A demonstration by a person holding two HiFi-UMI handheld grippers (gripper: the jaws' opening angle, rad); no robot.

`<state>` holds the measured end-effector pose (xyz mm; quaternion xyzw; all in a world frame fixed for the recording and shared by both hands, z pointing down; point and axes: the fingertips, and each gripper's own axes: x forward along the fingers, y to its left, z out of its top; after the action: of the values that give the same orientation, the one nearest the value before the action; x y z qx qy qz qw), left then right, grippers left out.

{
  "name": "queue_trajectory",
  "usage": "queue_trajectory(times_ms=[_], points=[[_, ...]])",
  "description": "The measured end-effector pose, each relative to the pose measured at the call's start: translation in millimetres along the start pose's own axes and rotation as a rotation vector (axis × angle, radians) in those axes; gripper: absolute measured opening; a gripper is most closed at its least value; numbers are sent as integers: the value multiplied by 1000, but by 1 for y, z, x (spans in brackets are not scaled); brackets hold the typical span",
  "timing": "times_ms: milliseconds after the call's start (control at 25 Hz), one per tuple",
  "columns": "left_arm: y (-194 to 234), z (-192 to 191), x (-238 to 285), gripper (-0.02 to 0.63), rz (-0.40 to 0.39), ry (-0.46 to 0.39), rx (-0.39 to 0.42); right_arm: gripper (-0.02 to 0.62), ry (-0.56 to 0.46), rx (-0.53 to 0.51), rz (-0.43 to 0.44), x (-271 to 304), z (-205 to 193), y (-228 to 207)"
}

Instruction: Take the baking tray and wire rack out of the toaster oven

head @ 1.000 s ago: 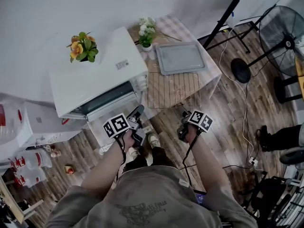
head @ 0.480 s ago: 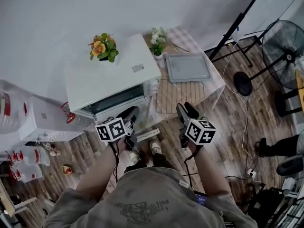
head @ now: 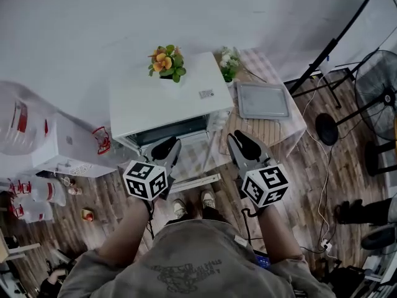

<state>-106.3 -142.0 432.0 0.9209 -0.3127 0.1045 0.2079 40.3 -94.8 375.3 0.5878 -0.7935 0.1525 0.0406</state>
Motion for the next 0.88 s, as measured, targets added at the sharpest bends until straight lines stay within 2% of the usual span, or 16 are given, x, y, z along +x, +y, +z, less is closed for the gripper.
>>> queue_trajectory(times_ms=[120, 240, 360, 480, 600, 880], points=[[6, 19, -20, 55, 31, -55, 24, 103, -33, -87, 36, 2, 24, 23], [10, 38, -40, 52, 69, -98, 57, 98, -74, -119, 83, 3, 45, 45], [13, 58, -64, 34, 108, -144, 109, 92, -124, -101, 128, 3, 64, 63], [13, 79, -88, 29, 126, -214, 161, 43, -182, -64, 168, 4, 84, 80], [15, 96, -109, 23, 159, -260, 200, 41, -211, -52, 219, 6, 97, 98], [19, 110, -148, 3, 219, -278, 249, 26, -222, -111, 279, 13, 110, 129]])
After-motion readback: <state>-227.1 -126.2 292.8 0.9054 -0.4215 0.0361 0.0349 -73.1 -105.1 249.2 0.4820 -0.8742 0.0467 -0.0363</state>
